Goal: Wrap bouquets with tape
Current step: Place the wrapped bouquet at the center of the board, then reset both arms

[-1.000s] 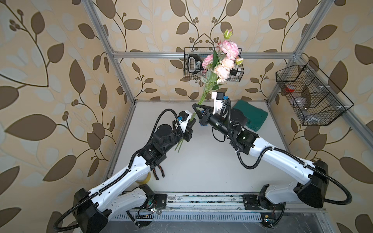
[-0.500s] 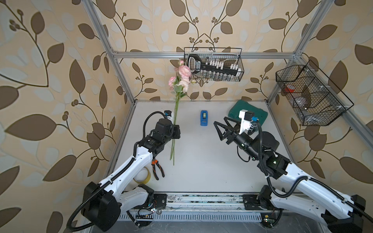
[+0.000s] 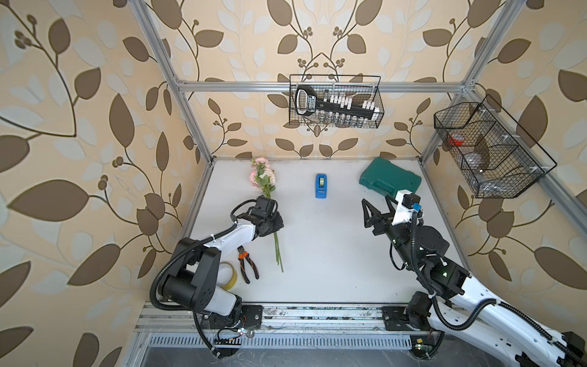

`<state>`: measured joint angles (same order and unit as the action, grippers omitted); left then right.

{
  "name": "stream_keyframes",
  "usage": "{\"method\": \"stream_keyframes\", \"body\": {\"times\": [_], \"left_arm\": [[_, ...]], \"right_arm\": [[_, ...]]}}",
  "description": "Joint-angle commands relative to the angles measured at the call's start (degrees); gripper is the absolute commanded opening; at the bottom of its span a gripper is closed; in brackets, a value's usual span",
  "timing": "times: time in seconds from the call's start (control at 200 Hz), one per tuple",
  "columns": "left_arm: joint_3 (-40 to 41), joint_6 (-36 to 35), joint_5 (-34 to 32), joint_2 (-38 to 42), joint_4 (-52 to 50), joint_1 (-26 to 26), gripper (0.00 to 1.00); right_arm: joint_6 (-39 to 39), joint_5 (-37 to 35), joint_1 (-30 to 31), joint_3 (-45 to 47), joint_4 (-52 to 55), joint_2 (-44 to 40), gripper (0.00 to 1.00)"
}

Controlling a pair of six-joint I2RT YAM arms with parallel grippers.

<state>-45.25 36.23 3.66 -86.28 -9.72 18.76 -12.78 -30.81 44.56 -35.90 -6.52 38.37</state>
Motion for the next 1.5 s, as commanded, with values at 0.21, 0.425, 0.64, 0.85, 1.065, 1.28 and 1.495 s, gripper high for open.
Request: {"method": "stream_keyframes", "body": {"times": [0.21, 0.425, 0.64, 0.85, 1.065, 1.28, 1.495], "left_arm": [[-0.3, 0.3, -0.6, -3.7, 0.3, 0.2, 0.25], [-2.0, -0.1, -8.0, 9.7, -9.5, 0.2, 0.99], [-6.2, -12.9, -21.3, 23.0, -10.9, 0.0, 0.99], [2.3, -28.2, -30.9, 25.4, 10.4, -3.5, 0.99], [0.8, -26.0, -27.3, 12.5, 8.1, -14.3, 0.99], [8.3, -25.1, -20.0, 8.1, 20.7, -18.8, 0.99], [16.3, -30.1, -15.1, 5.2, 37.0, -19.2, 0.99]], "right_arm": [[6.4, -0.7, -2.4, 6.2, -5.3, 0.6, 0.95], [8.9, 3.0, -2.4, 7.5, -8.3, 1.9, 1.0], [12.0, 6.7, -11.5, 5.7, -6.7, 7.0, 0.99], [12.2, 22.4, -32.1, 8.1, -13.7, 10.5, 0.99], [9.1, 27.5, -44.7, 17.1, -27.9, 14.6, 0.99], [7.5, 28.3, -45.8, 23.8, -40.7, 24.2, 0.99], [8.1, 27.6, -46.1, 24.4, -52.9, 36.8, 0.99]]}}
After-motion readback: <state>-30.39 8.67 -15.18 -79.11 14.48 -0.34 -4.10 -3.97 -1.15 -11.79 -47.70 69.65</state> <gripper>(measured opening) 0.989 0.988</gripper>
